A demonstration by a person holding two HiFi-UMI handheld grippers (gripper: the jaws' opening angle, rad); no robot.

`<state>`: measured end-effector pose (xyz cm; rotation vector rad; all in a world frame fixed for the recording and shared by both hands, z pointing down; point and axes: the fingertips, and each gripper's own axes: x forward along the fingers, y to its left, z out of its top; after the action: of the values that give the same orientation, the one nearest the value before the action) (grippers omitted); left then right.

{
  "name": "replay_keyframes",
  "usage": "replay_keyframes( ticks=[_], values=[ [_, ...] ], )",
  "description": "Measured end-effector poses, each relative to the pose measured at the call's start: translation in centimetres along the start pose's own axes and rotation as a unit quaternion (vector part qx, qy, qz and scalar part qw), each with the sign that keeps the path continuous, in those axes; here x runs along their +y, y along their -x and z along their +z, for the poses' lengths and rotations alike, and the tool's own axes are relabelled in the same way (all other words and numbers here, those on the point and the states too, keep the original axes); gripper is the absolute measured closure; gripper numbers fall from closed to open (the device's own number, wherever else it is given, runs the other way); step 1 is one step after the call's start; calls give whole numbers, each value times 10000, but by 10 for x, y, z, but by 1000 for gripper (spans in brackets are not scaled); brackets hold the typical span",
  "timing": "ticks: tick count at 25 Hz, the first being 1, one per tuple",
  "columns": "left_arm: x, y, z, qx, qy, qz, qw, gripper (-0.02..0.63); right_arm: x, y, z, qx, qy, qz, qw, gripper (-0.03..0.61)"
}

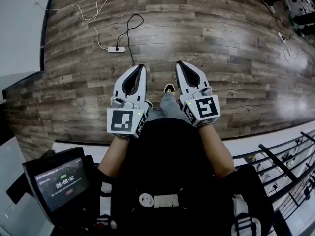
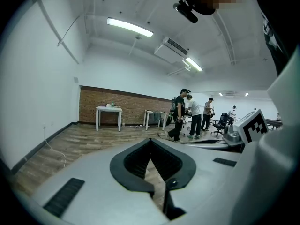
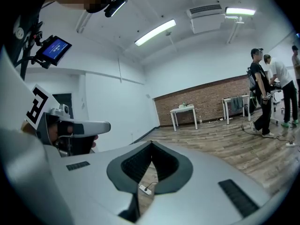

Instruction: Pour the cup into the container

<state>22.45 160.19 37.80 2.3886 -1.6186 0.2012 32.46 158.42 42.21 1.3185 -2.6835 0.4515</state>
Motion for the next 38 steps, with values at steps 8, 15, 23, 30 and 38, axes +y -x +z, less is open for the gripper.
replay_keyframes(
  ticks=[8, 15, 23, 30, 38],
  values=[
    [-2, -32, 5, 96, -82, 237, 9996, 615, -48, -16, 9, -60, -163, -12, 9998, 574],
    [5, -44, 8, 140, -87, 200, 9997, 615, -52, -29, 4, 48, -317, -74, 9995, 574],
    [37, -57, 9, 113, 141, -24, 9998, 615, -38, -60, 10, 176, -154, -224, 9995, 574],
    [87, -75, 24, 106, 331, -270, 9990, 615, -15, -129, 28, 329, 60, -193, 9993, 574],
    [106, -77, 29, 43, 390, -320, 9987, 615, 0, -141, 29, 333, 136, -207, 9991, 574]
  ],
)
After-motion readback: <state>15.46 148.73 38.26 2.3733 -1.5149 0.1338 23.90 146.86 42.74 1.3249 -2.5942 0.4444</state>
